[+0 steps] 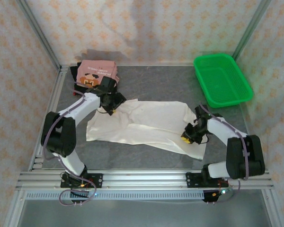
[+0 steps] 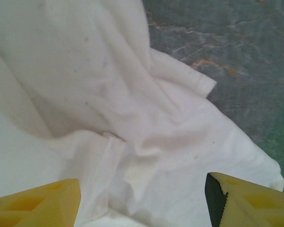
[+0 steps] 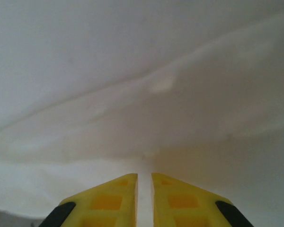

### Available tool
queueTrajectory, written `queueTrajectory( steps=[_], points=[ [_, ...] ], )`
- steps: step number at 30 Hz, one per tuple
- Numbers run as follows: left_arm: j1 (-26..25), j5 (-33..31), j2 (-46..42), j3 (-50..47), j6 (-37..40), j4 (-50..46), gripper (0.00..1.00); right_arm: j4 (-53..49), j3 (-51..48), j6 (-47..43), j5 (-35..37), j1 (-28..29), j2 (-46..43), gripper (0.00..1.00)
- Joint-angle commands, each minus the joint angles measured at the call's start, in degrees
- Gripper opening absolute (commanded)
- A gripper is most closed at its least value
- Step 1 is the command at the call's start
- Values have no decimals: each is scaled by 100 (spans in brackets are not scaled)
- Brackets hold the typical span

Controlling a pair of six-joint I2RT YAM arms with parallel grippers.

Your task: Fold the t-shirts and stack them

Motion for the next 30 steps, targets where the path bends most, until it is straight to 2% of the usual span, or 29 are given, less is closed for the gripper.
queueTrajectory(
  steps=[1,5,11,13,15,23,30],
  points=[
    [-9,-465,-472,-392,240,-512,71,317,256,166,542,20,393,14],
    [16,-680,-850,-1070,276,-549,71,264,664,153,935,20,731,15],
    [169,-932,-1099,-2058,200,-241,71,30,1049,43,1328,-32,929,25],
    [228,-1054,-1066,-2214,247,-164,71,-115,1070,34,1441,-37,884,26],
    [304,-1178,-954,-2334,307,-54,71,-341,1044,50,1714,-37,763,34],
    [695,-1556,-383,-2674,489,5,69,-885,759,200,2744,-55,546,53],
    [727,-1812,-592,-2735,616,-692,69,-1130,448,333,2906,-38,181,60]
  ],
)
